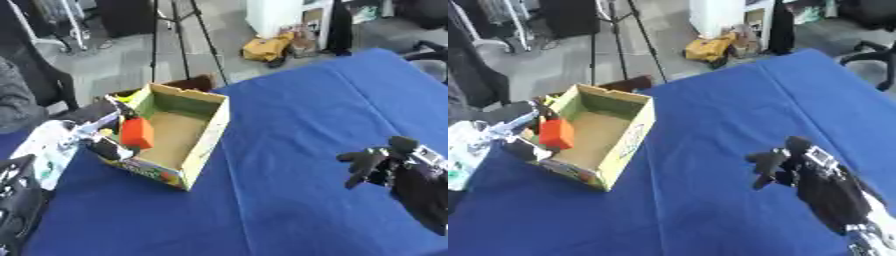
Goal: Pick up objects on the table and place them in the box.
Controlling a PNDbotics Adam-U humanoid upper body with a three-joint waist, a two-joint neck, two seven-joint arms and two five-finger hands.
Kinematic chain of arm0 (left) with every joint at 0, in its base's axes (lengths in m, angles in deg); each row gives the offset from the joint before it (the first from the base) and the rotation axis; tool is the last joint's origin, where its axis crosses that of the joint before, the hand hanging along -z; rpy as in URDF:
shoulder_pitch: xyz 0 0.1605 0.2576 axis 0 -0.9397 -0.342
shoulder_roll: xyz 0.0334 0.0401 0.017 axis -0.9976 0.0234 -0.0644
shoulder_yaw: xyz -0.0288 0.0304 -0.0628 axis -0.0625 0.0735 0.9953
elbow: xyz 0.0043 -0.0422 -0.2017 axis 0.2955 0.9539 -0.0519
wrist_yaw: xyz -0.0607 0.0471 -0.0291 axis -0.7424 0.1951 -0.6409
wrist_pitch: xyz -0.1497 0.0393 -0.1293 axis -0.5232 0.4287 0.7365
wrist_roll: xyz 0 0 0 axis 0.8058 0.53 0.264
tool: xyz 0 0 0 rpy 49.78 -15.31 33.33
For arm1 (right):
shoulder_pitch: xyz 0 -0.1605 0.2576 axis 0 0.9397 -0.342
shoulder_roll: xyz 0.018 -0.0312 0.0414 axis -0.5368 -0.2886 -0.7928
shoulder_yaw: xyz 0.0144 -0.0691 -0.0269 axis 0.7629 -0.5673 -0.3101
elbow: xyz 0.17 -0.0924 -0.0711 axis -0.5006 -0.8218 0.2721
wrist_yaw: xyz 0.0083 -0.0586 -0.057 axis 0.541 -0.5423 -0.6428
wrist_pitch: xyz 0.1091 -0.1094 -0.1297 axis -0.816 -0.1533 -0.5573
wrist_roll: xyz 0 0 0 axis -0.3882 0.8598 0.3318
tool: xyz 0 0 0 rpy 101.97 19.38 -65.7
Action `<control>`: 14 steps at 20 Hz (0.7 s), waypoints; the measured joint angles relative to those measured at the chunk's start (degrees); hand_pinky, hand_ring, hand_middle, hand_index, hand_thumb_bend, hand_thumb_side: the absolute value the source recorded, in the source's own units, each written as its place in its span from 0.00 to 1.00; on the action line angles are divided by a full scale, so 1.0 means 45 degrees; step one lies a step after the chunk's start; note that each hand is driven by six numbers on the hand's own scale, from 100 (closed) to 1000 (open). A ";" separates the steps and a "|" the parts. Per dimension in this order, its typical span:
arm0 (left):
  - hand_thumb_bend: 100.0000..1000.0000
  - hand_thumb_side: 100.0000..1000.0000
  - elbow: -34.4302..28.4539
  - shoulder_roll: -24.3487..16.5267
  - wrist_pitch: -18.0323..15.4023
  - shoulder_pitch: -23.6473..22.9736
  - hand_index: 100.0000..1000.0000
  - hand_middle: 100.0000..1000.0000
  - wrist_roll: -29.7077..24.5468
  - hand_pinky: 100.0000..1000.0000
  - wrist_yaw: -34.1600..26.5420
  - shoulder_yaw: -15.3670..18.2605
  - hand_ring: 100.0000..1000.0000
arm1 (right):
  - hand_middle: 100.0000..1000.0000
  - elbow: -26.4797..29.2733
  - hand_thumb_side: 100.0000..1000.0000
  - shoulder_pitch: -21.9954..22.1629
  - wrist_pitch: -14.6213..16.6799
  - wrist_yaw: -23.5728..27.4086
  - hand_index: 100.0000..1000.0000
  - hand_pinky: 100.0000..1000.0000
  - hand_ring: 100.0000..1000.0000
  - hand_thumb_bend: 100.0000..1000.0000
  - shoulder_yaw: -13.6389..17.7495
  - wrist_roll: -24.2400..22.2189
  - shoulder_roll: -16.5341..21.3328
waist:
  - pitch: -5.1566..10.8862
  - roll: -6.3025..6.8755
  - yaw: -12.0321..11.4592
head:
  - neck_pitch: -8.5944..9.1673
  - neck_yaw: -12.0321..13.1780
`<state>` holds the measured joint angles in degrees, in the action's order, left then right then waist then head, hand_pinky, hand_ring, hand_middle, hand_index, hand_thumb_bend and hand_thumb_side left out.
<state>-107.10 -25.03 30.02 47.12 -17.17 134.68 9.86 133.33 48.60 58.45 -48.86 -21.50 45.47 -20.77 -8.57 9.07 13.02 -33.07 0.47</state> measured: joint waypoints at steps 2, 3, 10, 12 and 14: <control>0.15 0.00 0.0194 0.0221 0.0047 0.0013 0.76 0.54 0.0228 0.60 0.0324 0.0036 0.52 | 0.50 0.0000 0.99 -0.0035 0.0000 -0.0062 0.49 0.55 0.84 0.00 -0.0005 -0.0028 0.0000 | -0.0060 0.0040 0.0079 | 0.0040 0.0027; 0.20 0.02 0.0261 0.0297 0.0036 0.0012 0.80 0.57 0.0295 0.62 0.0479 0.0041 0.54 | 0.50 0.0000 0.99 -0.0037 -0.0003 -0.0089 0.49 0.55 0.84 0.00 -0.0006 -0.0038 0.0000 | -0.0060 0.0057 0.0084 | 0.0052 0.0035; 0.53 0.37 0.0308 0.0450 -0.0224 -0.0001 0.87 0.76 0.0621 0.70 0.1121 0.0076 0.69 | 0.50 0.0000 0.99 -0.0039 -0.0020 -0.0191 0.49 0.55 0.84 0.00 -0.0007 -0.0058 0.0000 | -0.0059 0.0083 0.0096 | 0.0084 0.0050; 0.72 0.55 0.0304 0.0464 -0.0278 -0.0014 0.88 0.81 0.0744 0.73 0.1198 0.0076 0.75 | 0.50 0.0000 0.99 -0.0039 -0.0021 -0.0192 0.49 0.55 0.84 0.00 -0.0007 -0.0058 0.0000 | -0.0058 0.0083 0.0095 | 0.0085 0.0049; 0.76 0.58 0.0264 0.0475 -0.0331 -0.0025 0.88 0.82 0.0916 0.74 0.1248 0.0076 0.76 | 0.50 0.0000 0.99 -0.0039 -0.0021 -0.0192 0.49 0.55 0.84 0.00 -0.0007 -0.0058 0.0000 | -0.0052 0.0083 0.0076 | 0.0085 0.0045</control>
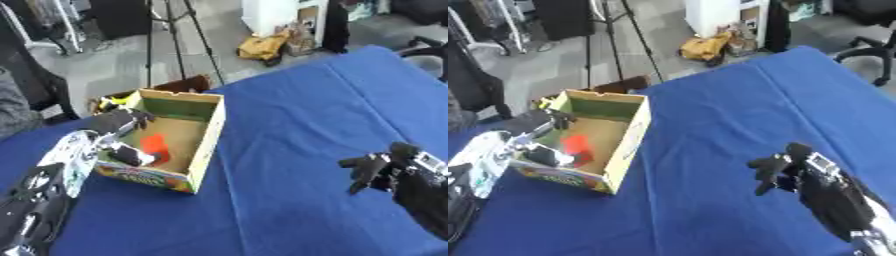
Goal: Pick up objects on the table and place them in the box.
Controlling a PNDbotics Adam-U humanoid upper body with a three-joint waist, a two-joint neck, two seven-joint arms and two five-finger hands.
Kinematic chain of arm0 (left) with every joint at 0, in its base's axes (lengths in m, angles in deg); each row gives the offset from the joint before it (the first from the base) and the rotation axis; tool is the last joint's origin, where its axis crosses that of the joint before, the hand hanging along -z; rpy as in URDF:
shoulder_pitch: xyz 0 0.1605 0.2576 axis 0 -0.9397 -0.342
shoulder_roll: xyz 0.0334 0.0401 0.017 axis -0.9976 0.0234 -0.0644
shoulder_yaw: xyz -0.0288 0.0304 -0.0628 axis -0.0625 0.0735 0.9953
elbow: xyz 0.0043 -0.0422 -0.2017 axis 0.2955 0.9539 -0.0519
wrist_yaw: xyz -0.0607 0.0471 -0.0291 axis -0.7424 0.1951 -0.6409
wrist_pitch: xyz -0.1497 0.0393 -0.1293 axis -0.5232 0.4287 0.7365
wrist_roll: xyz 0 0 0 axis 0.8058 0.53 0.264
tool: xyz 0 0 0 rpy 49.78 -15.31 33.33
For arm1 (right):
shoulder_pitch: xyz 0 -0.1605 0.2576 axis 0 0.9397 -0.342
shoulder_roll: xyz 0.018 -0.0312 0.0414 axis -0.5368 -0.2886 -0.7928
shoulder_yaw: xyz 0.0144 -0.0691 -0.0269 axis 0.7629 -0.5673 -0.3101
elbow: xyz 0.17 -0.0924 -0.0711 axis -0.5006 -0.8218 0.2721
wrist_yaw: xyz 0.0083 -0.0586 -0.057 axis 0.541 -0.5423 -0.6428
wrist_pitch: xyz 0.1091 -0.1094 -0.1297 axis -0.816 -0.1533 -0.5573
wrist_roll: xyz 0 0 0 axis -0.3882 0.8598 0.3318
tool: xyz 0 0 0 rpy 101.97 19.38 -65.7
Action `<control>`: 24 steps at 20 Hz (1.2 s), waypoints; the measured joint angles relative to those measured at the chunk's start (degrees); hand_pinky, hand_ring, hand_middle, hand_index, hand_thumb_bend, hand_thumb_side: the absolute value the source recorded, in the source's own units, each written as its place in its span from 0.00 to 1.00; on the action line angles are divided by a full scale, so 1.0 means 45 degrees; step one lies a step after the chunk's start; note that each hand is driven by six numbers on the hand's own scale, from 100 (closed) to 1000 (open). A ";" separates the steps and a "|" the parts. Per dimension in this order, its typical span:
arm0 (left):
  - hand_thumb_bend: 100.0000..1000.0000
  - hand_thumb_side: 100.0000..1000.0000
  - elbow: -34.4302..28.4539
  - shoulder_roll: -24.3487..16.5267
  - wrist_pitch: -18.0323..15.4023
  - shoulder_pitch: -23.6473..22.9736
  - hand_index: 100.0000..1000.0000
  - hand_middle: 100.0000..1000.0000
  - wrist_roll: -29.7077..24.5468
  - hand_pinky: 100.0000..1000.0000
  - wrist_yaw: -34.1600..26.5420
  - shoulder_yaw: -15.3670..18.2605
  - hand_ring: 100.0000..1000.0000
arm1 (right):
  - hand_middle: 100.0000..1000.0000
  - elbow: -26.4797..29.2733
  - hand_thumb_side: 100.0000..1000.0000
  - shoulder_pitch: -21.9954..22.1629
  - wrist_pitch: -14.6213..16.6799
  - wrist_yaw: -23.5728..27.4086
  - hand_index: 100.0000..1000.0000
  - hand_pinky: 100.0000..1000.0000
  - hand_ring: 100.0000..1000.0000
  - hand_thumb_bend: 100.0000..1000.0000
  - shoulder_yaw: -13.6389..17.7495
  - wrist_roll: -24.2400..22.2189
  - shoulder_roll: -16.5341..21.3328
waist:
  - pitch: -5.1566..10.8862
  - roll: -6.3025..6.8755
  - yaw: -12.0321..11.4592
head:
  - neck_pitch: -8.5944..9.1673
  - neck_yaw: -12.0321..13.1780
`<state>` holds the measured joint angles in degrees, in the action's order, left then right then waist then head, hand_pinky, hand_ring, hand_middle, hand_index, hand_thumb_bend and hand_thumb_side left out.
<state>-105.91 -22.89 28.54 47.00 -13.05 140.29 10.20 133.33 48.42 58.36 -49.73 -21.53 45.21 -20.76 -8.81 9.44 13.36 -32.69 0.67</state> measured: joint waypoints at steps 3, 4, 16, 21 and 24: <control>0.66 0.53 -0.0297 -0.0018 -0.0100 -0.0022 0.86 0.76 0.0483 0.70 0.0009 0.0002 0.71 | 0.50 0.0000 0.99 0.0004 0.0003 0.0002 0.49 0.55 0.84 0.00 0.0006 0.0006 0.0000 | 0.0034 -0.0028 -0.0102 | 0.0000 -0.0030; 0.58 0.49 -0.0477 -0.0070 -0.0127 -0.0052 0.83 0.71 0.0724 0.68 -0.0070 0.0007 0.67 | 0.50 0.0000 0.99 0.0013 0.0006 0.0004 0.49 0.55 0.84 0.00 0.0012 0.0015 0.0000 | 0.0051 -0.0056 -0.0170 | 0.0000 -0.0064; 0.03 0.76 -0.7803 -0.1084 0.0544 -0.4654 0.76 0.55 0.3510 0.59 -0.8637 0.0452 0.54 | 0.50 -0.0073 0.98 0.0305 0.0062 0.0107 0.49 0.55 0.83 0.00 0.0334 0.0346 -0.0120 | 0.0217 -0.0563 -0.1915 | -0.0059 -0.0998; 0.05 0.94 -0.9759 -0.0355 0.0622 -0.7335 0.76 0.56 0.5152 0.59 -1.2094 0.0905 0.54 | 0.50 -0.0073 0.97 0.0308 0.0100 0.0145 0.49 0.55 0.84 0.00 0.0422 0.0450 -0.0122 | 0.0145 -0.0610 -0.2199 | -0.0065 -0.1119; 0.07 0.98 -1.0096 0.0149 0.0386 -0.8197 0.76 0.56 0.5766 0.59 -1.3235 0.1096 0.54 | 0.50 -0.0073 0.97 0.0308 0.0141 0.0202 0.49 0.55 0.84 0.00 0.0481 0.0494 -0.0123 | 0.0108 -0.0682 -0.2299 | -0.0094 -0.1134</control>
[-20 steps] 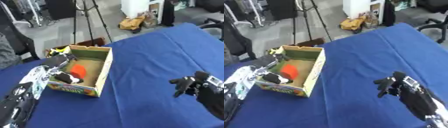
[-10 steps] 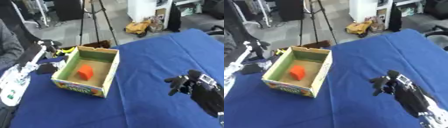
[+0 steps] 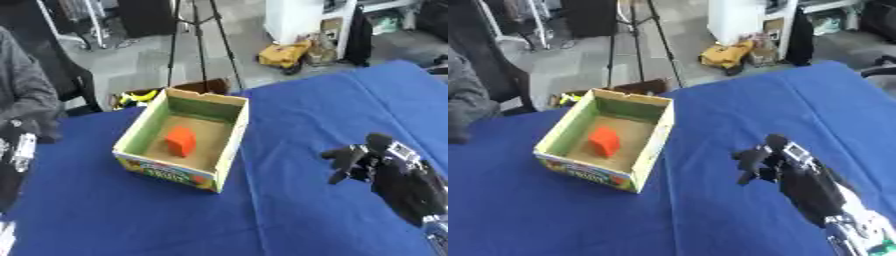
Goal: Pick up objects on the table and place them in the box.
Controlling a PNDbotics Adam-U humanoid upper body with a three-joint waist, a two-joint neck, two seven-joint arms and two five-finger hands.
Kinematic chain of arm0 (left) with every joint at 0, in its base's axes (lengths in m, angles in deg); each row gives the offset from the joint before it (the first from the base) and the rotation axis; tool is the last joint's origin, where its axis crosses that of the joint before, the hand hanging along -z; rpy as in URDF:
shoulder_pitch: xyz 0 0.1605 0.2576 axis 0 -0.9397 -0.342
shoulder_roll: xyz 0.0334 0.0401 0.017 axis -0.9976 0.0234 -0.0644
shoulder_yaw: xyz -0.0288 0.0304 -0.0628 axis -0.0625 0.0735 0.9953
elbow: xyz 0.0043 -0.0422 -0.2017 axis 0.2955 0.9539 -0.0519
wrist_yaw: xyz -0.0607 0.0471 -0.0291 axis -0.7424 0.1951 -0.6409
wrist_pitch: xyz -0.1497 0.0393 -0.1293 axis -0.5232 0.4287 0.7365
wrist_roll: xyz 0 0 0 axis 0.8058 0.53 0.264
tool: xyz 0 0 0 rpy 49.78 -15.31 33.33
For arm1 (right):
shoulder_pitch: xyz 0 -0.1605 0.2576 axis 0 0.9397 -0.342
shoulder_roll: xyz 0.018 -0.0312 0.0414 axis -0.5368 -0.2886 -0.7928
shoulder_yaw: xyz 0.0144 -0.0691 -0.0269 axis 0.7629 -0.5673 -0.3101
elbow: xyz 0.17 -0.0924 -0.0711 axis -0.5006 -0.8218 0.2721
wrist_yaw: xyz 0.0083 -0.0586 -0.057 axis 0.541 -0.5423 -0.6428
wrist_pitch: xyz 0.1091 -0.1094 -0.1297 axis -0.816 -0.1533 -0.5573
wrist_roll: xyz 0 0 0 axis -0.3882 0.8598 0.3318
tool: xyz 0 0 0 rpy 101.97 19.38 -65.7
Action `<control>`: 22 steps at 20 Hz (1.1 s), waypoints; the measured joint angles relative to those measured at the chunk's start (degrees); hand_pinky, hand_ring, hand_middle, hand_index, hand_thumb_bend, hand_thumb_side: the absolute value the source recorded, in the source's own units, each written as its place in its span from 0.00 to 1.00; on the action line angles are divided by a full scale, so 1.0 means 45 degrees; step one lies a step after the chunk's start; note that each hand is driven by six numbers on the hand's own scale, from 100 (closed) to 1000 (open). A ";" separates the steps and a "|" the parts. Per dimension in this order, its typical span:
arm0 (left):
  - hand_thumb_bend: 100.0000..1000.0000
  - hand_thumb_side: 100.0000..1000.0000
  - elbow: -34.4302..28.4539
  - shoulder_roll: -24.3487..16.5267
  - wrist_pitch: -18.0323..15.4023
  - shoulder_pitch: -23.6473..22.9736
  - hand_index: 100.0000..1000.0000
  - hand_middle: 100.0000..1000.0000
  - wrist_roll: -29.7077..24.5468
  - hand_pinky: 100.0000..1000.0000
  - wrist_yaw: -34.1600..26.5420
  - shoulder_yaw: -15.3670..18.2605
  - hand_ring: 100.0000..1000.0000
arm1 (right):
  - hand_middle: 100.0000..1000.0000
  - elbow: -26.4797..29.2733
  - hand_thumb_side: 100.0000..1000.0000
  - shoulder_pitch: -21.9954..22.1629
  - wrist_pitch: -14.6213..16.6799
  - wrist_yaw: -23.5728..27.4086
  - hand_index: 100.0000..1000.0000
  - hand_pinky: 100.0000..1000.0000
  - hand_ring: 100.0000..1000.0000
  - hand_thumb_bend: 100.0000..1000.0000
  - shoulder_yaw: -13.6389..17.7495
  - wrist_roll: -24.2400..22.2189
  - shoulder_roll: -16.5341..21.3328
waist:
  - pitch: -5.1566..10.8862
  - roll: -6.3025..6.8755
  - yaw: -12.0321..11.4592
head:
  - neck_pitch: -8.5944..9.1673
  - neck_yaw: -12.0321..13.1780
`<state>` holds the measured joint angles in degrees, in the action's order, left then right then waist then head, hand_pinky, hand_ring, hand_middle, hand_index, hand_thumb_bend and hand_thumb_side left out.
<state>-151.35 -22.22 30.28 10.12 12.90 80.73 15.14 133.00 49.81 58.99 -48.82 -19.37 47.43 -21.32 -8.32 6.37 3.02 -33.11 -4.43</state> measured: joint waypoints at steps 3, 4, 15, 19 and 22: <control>0.09 1.00 -0.0136 0.0387 -0.0232 -0.0548 0.77 0.56 0.0229 0.59 -0.0628 0.0088 0.54 | 0.50 0.0000 0.96 0.0000 0.0022 0.0030 0.49 0.55 0.84 0.00 0.0008 0.0027 0.0000 | -0.0011 -0.0020 -0.0056 | -0.0030 0.0009; 0.09 1.00 -0.0151 0.0511 -0.0304 -0.0684 0.77 0.56 0.0261 0.59 -0.0772 0.0102 0.54 | 0.50 0.0002 0.96 0.0000 0.0031 0.0038 0.49 0.55 0.84 0.00 0.0010 0.0036 0.0000 | -0.0020 -0.0034 -0.0063 | -0.0035 0.0014; 0.11 1.00 -0.0029 0.1248 -0.0757 -0.1629 0.76 0.55 0.0118 0.58 -0.1689 0.0144 0.53 | 0.50 0.0058 0.96 0.0037 0.0089 0.0099 0.49 0.55 0.84 0.00 0.0087 0.0144 -0.0002 | -0.0103 -0.0122 -0.0215 | -0.0246 0.0064; 0.12 1.00 0.0090 0.1358 -0.0826 -0.1691 0.76 0.55 -0.0055 0.58 -0.1820 0.0102 0.53 | 0.50 0.0074 0.96 0.0040 0.0089 0.0117 0.49 0.55 0.84 0.00 0.0119 0.0183 -0.0009 | -0.0107 -0.0185 -0.0249 | -0.0249 0.0053; 0.12 1.00 0.0104 0.1438 -0.0858 -0.1710 0.76 0.55 -0.0127 0.58 -0.1834 0.0075 0.53 | 0.50 0.0075 0.96 0.0042 0.0100 0.0127 0.49 0.55 0.84 0.00 0.0156 0.0201 -0.0011 | -0.0106 -0.0193 -0.0249 | -0.0251 0.0051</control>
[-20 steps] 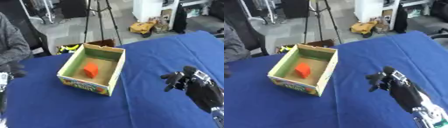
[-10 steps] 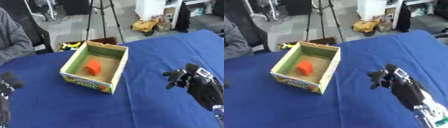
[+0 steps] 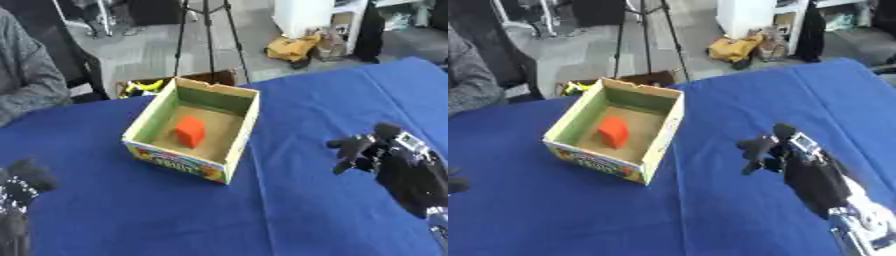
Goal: Pick up objects on the table and place them in the box.
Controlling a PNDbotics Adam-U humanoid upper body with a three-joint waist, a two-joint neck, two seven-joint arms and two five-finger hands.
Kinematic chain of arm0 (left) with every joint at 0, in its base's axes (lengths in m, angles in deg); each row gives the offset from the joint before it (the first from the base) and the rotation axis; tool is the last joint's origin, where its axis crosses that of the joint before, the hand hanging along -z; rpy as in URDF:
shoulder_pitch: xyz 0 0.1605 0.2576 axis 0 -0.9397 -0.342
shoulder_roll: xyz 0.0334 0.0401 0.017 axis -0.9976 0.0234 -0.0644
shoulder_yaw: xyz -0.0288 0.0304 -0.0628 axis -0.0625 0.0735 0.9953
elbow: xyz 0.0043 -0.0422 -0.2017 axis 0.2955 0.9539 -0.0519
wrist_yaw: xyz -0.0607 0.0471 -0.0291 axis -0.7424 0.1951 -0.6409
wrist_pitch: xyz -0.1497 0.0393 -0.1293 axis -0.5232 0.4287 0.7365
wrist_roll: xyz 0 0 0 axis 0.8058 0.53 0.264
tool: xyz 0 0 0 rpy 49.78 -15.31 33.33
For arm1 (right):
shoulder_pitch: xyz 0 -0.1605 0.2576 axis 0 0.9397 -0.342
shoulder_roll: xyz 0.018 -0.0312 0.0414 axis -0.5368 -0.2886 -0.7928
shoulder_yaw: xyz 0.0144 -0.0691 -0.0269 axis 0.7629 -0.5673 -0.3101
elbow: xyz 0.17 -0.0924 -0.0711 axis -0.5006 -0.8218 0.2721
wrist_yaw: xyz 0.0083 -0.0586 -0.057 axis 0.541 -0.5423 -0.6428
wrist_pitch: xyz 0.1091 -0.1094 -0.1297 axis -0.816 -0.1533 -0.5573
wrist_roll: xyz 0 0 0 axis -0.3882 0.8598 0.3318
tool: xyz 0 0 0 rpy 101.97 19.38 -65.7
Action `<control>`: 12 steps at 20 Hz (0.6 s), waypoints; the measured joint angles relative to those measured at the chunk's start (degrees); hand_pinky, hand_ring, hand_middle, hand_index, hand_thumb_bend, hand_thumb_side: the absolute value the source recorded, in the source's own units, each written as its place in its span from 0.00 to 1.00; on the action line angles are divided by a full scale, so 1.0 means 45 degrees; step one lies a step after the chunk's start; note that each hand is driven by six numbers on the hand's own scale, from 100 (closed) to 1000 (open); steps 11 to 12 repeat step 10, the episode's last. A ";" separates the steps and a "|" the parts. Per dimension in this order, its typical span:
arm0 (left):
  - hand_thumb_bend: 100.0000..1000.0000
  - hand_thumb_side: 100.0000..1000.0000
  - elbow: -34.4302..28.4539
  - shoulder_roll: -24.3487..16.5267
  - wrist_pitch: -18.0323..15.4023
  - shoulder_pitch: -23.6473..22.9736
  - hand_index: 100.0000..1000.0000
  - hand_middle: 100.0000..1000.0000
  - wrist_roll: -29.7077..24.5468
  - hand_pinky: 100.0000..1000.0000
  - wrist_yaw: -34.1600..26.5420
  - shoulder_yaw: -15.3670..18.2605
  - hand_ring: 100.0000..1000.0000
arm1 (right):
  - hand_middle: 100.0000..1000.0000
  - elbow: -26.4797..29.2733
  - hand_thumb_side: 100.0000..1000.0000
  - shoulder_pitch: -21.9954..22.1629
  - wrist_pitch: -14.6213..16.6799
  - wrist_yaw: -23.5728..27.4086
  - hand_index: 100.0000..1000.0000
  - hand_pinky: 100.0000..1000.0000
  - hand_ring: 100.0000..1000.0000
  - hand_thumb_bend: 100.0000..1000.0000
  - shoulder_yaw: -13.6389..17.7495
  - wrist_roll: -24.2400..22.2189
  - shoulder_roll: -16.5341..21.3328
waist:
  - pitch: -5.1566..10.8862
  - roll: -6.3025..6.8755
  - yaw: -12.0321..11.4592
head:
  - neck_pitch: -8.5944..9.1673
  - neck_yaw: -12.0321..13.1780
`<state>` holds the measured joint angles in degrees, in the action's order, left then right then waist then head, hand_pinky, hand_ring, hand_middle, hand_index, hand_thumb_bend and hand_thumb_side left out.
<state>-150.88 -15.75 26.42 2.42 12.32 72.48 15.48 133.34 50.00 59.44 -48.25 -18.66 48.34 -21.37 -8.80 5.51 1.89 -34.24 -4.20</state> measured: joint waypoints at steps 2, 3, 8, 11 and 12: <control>0.12 1.00 0.0000 0.0004 -0.0009 0.0000 0.76 0.55 -0.0026 0.58 0.0001 0.0000 0.53 | 0.50 0.0000 0.96 0.0001 0.0004 0.0003 0.49 0.55 0.84 0.00 0.0001 0.0012 -0.0002 | 0.0000 -0.0001 -0.0020 | 0.0000 -0.0002; 0.12 1.00 0.0000 0.0005 -0.0008 0.0000 0.76 0.55 -0.0040 0.58 0.0002 0.0000 0.53 | 0.50 0.0000 0.96 0.0002 0.0005 0.0003 0.49 0.55 0.84 0.00 0.0001 0.0013 -0.0005 | 0.0000 -0.0001 -0.0029 | 0.0000 -0.0002; 0.12 1.00 0.0000 0.0006 -0.0014 -0.0029 0.76 0.55 -0.0061 0.58 0.0017 0.0000 0.53 | 0.50 0.0000 0.96 0.0007 0.0009 0.0003 0.49 0.55 0.84 0.00 0.0003 0.0027 -0.0012 | 0.0002 -0.0001 -0.0042 | 0.0000 -0.0006; 0.11 1.00 0.0000 0.0006 -0.0014 -0.0029 0.76 0.55 -0.0063 0.58 0.0021 0.0000 0.53 | 0.50 0.0000 0.96 0.0008 0.0006 0.0003 0.49 0.55 0.84 0.00 0.0003 0.0031 -0.0023 | 0.0004 -0.0001 -0.0044 | -0.0002 -0.0012; 0.11 1.00 0.0000 0.0006 -0.0014 -0.0029 0.76 0.55 -0.0063 0.58 0.0021 0.0000 0.53 | 0.50 0.0000 0.96 0.0008 0.0006 0.0003 0.49 0.55 0.84 0.00 0.0003 0.0031 -0.0023 | 0.0004 -0.0001 -0.0044 | -0.0002 -0.0012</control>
